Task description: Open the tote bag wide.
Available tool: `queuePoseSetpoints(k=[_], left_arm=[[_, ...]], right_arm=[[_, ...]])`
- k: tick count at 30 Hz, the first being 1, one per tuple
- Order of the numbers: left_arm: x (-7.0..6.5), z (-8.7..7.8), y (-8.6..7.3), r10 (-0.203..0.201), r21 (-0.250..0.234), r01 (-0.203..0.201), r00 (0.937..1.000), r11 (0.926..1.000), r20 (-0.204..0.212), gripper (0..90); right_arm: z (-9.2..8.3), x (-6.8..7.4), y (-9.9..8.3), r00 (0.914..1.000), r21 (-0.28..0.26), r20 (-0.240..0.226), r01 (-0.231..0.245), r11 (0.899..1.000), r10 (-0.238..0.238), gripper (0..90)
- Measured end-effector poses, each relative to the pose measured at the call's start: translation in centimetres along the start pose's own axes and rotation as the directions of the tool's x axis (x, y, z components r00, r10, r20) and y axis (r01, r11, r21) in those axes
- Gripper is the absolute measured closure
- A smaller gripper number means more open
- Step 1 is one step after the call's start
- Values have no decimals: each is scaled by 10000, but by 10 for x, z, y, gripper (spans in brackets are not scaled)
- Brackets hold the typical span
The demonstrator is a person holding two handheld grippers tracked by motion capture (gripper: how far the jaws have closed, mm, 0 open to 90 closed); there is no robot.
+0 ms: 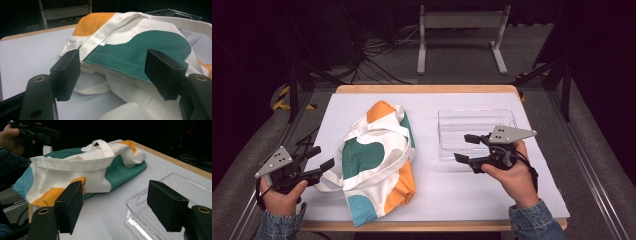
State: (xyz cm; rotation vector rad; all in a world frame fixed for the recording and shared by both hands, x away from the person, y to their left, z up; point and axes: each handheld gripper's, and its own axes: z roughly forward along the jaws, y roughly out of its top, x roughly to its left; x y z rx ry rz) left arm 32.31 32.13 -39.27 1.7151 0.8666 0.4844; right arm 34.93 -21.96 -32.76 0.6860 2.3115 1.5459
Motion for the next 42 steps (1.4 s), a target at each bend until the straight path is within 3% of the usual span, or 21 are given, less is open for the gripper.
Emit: queuePoseSetpoints(k=[12, 19, 21, 26, 27, 36, 37, 38, 39, 41, 42], left_arm=[[0, -1, 0, -11, -37, 12, 10000, 10000, 44, 294], [-1, -6, -2, 57, -29, -57, 10000, 10000, -6, 299], [-1, -9, -3, 22, -35, -22, 10000, 10000, -59, 302], [-1, -15, -5, -61, -105, 59, 9998, 9999, -194, 305], [-1, -16, -6, -53, -84, 52, 9998, 10000, -190, 305], [2, -14, -10, -166, 35, 166, 9998, 9999, -94, 308], [1, -13, -10, -129, 89, 129, 9999, 9999, -36, 309], [1, -13, -10, -129, 89, 129, 9999, 9999, -36, 309], [1, -12, -11, -120, 119, 120, 9999, 9999, -3, 311], [2, -12, -11, -135, 133, 135, 9999, 9998, 40, 311], [2, -12, -11, -109, 138, 108, 9999, 9998, 52, 311]], right_arm=[[45, 16, 19, 9935, 293, -1011, 549, 9981, -517, 270], [66, 22, 23, 9842, 294, -1721, 482, 9984, -425, 277], [79, 27, 26, 9765, 343, -2083, 639, 9974, -554, 279], [94, 34, 30, 9673, 442, -2430, 866, 9953, -734, 278], [101, 38, 32, 9621, 453, -2606, 949, 9945, -799, 275], [121, 48, 39, 9486, 478, -2988, 1241, 9911, -1043, 247], [126, 53, 42, 9407, 479, -3176, 1419, 9887, -1196, 247], [126, 53, 42, 9407, 479, -3176, 1419, 9887, -1196, 247], [131, 57, 44, 9346, 430, -3321, 1502, 9877, -1276, 246], [134, 58, 45, 9321, 427, -3381, 1530, 9873, -1298, 246], [140, 62, 47, 9269, 494, -3493, 1647, 9851, -1374, 248]])
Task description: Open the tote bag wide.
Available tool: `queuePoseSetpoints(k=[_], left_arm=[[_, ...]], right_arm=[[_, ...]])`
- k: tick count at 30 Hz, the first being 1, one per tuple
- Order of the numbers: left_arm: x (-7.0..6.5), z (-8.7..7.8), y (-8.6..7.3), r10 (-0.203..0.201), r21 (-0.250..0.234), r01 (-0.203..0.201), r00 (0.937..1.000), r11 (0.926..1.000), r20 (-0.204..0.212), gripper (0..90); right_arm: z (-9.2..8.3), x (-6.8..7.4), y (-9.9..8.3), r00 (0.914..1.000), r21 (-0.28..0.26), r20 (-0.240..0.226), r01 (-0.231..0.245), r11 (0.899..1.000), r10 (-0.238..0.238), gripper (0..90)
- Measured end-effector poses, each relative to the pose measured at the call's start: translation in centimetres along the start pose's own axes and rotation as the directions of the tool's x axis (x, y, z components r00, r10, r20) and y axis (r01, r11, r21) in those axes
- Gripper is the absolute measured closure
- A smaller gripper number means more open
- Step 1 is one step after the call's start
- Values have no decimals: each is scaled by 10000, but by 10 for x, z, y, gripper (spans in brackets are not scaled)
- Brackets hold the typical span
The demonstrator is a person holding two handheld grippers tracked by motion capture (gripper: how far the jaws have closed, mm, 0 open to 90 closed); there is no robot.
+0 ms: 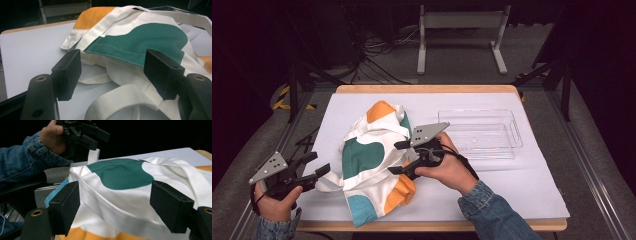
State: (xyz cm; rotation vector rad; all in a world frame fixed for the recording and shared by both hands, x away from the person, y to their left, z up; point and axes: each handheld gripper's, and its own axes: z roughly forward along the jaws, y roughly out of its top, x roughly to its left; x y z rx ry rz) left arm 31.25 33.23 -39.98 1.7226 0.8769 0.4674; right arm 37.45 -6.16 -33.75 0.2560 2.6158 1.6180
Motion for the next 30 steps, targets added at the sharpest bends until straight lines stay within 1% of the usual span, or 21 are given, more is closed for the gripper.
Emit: queuePoseSetpoints(k=[2, 5, 8, 11, 15, 16, 18, 19, 20, 21, 23, 26, 27, 28, 29, 30], left_arm=[[0, 0, 0, -55, 10, 55, 10000, 10000, 25, 312], [0, 0, 0, -85, -2, 85, 9999, 10000, 83, 320], [1, 2, 0, -83, 13, 83, 9999, 10000, 110, 321], [0, 2, 0, -37, 75, 36, 9999, 10000, 129, 321], [1, 3, 0, -48, 37, 48, 9999, 10000, 157, 322], [1, 3, 0, -91, 35, 91, 9997, 10000, 216, 323], [1, 4, 0, -120, 54, 118, 9993, 9999, 345, 334], [1, 4, 0, -120, 54, 118, 9993, 9999, 345, 337], [0, 4, 0, -99, 83, 96, 9992, 9999, 383, 337], [0, 5, 0, -26, 129, 20, 9989, 9999, 459, 341], [0, 5, 0, -29, 117, 23, 9989, 9999, 472, 341], [0, 4, 0, -22, 103, 17, 9988, 9999, 494, 341], [0, 4, 0, -38, 100, 32, 9982, 9999, 595, 340], [1, 3, 0, 58, 94, -65, 9974, 9999, 725, 338], [0, 3, -1, 46, 42, -50, 9959, 10000, 904, 335], [0, 3, -1, 46, 42, -50, 9959, 10000, 904, 333]], right_arm=[[3, 0, 0, 10000, 53, -49, 3, 10000, -3, 249], [12, 2, -1, 9997, 398, -222, 103, 9992, -94, 251], [18, 2, -2, 9992, 558, -388, 145, 9983, -124, 253], [22, 4, -3, 9984, 819, -515, 262, 9963, -220, 281], [27, 6, -4, 9962, 1150, -787, 464, 9923, -375, 368], [29, 7, -4, 9951, 1319, -881, 572, 9896, -458, 424], [31, 8, -5, 9930, 1484, -1008, 760, 9860, -614, 515], [31, 8, -5, 9910, 1583, -1151, 859, 9836, -680, 587], [31, 8, -5, 9910, 1583, -1151, 859, 9836, -680, 587], [32, 8, -5, 9883, 1697, -1357, 931, 9811, -703, 766], [31, 8, -5, 9856, 1732, -1511, 1021, 9796, -760, 865], [28, 9, -3, 9867, 1608, -1334, 1142, 9804, -931, 869], [26, 10, -1, 9879, 1502, -1223, 1135, 9821, -955, 869], [25, 10, 0, 9882, 1411, -1175, 1143, 9834, -980, 869], [23, 10, 1, 9891, 1265, -1076, 1143, 9854, -1010, 869], [20, 10, 3, 9901, 1110, -970, 1121, 9875, -1015, 869]])
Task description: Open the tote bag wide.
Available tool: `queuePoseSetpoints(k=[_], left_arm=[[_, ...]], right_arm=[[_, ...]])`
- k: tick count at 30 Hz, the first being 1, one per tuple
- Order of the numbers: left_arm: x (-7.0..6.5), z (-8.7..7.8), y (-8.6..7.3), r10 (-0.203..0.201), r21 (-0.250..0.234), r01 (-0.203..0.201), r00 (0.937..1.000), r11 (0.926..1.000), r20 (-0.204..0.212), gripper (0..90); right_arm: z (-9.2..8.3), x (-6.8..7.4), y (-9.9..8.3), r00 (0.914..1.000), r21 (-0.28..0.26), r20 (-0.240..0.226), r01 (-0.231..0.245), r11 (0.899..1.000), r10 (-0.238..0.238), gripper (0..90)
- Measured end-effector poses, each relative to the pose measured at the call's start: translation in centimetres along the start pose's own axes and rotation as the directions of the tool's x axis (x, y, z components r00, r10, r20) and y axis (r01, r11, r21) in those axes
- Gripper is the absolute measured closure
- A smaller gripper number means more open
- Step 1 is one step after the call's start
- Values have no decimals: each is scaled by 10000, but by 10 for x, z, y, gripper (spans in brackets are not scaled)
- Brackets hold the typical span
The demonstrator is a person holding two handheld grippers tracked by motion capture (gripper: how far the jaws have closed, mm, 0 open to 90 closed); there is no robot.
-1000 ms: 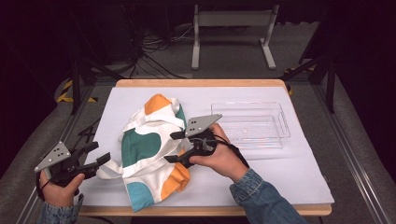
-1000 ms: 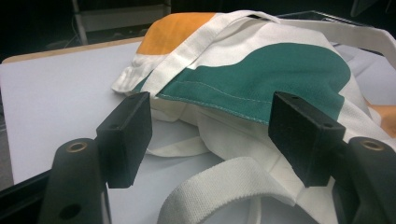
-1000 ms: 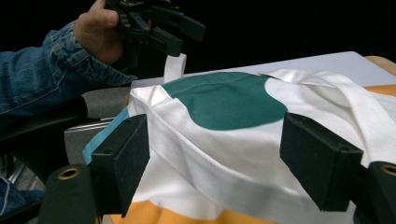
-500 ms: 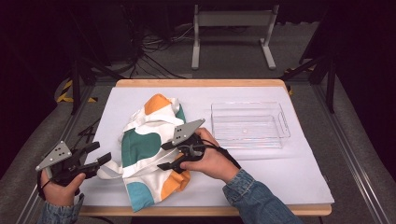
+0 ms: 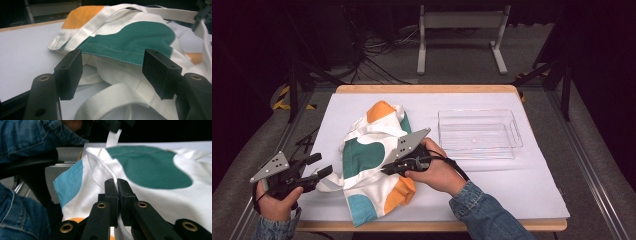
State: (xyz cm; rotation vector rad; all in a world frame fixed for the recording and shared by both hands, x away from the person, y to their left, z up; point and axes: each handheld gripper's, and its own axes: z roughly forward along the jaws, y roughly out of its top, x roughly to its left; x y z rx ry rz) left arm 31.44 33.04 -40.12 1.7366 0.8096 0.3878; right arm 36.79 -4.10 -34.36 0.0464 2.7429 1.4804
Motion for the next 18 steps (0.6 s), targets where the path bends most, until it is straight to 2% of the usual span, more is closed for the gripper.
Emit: queuePoseSetpoints(k=[1, 2, 7, 8, 13, 15, 18], left_arm=[[-1, -1, -1, 217, 20, -217, 9993, 9998, 315, 332], [-1, -2, -2, 340, 43, -342, 9984, 9994, 448, 331], [0, -2, -6, 520, 378, -548, 9960, 9978, 729, 336], [0, -2, -7, 560, 485, -598, 9955, 9970, 763, 361], [2, -2, -8, 399, 762, -454, 9966, 9961, 720, 361], [6, 0, -11, 222, 1197, -271, 9989, 9924, 422, 352], [8, 2, -13, -9, 1341, -66, 9984, 9909, 558, 314]], right_arm=[[-3, 0, 1, 10000, -129, 92, -7, 9999, 9, 870], [-6, 0, 2, 9998, -264, 192, -12, 9997, 17, 870], [-15, -2, 6, 9986, -659, 525, -24, 9978, 59, 870], [-20, -3, 7, 9979, -842, 641, -27, 9964, 81, 870], [-27, -5, 10, 9969, -1073, 777, -11, 9942, 95, 870], [-34, -6, 13, 9962, -1301, 856, -33, 9915, 146, 870], [-40, -7, 14, 9955, -1447, 935, -43, 9895, 180, 870]])
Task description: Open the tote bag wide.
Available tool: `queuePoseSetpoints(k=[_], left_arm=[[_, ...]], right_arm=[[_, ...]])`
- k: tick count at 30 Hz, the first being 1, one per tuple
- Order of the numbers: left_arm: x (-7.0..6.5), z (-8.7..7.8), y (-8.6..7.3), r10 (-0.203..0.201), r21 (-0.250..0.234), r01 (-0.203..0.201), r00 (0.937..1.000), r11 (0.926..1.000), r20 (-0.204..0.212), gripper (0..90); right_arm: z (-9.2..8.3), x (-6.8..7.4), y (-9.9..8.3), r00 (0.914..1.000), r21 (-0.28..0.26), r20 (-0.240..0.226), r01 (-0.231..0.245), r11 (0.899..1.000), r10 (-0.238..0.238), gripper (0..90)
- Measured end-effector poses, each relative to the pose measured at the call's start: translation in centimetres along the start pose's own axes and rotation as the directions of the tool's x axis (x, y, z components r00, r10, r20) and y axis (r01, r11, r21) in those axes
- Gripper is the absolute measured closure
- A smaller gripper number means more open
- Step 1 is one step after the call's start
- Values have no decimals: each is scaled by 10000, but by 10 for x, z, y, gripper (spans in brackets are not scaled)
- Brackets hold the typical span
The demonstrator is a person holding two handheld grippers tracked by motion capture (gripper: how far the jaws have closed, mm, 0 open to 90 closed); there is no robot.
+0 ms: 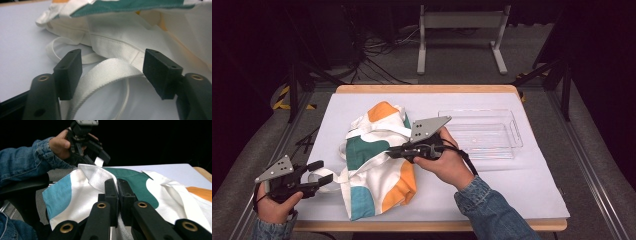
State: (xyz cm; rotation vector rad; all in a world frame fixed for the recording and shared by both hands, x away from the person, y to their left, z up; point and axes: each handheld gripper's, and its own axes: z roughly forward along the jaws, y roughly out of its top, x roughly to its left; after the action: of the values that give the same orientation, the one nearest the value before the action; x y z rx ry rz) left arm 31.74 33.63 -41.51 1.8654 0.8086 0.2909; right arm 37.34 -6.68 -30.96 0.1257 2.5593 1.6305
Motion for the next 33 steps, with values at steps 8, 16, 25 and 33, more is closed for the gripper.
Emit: queuePoseSetpoints(k=[8, 16, 25, 33], left_arm=[[-5, 2, 2, -215, 108, 199, 9833, 9997, 1808, 822], [-10, -10, 8, 158, -579, -97, 9944, 9983, 1046, 871], [-9, -17, 12, 377, -1290, -296, 9974, 9912, 612, 870], [-8, -18, 15, 446, -1641, -346, 9973, 9858, 576, 870]], right_arm=[[-5, -1, 2, 9999, -87, 149, 8, 10000, -6, 870], [-16, -3, 2, 9986, -271, 525, 31, 9996, -16, 870], [-56, -1, 3, 9898, -691, 1424, 117, 9975, -18, 870], [-98, 5, -6, 9736, -1134, 2273, 56, 9935, 205, 870]])
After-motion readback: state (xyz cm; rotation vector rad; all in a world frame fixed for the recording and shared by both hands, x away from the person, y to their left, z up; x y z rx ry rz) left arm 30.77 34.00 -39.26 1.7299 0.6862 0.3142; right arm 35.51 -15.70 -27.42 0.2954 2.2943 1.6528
